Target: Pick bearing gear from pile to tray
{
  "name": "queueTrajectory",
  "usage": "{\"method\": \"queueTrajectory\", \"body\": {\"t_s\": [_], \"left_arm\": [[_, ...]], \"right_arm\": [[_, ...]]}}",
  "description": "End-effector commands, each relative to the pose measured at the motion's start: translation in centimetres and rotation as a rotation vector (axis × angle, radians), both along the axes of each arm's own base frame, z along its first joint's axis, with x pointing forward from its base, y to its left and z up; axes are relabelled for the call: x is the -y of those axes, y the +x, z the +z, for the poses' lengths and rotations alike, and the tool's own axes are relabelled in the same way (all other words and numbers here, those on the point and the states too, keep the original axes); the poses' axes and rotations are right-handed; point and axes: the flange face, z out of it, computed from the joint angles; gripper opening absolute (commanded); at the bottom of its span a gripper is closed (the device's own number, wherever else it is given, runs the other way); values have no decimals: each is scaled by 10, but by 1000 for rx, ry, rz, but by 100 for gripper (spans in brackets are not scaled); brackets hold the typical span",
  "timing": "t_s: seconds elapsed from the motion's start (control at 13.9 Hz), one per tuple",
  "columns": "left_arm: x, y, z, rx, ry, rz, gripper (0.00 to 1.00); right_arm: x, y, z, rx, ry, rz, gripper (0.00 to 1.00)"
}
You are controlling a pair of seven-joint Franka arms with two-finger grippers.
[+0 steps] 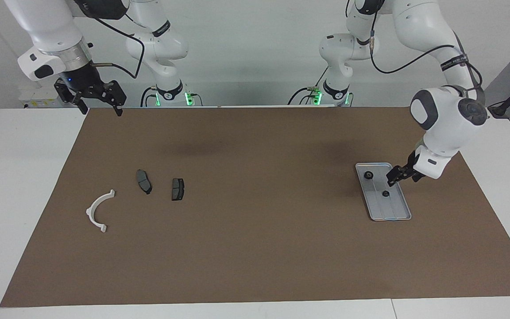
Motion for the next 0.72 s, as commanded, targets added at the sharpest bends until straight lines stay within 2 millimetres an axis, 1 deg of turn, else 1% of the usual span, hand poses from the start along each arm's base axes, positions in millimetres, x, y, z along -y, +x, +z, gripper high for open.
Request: {"method": "queueTrajectory", "body": {"t_s": [0.0,0.07,0.14,0.29,0.36,0.43,0.5,0.65], "left_arm": [[-5,-33,58,-31,-4,-6,100],[-2,-45,78,-33,-7,-4,100],[-2,-55,93,-36,-10,-5,100],[-5,-72,113,-54,-15,-2,100],[-7,-75,112,-70,-16,1,100],[-5,-73,114,-58,-16,-2,100],[1,-70,112,-49,-16,-12,100],[0,-70,112,-49,-17,-19,100]], "right_arm": [[3,-9,0,-7,8,23,100],[4,-9,0,-7,9,28,100],[7,-9,0,-5,9,25,100],[7,-9,0,-5,9,25,100],[7,-9,0,-5,9,25,100],[7,-9,1,-2,8,25,100],[7,-8,0,-4,10,25,100],[7,-8,0,-2,10,25,100]]}}
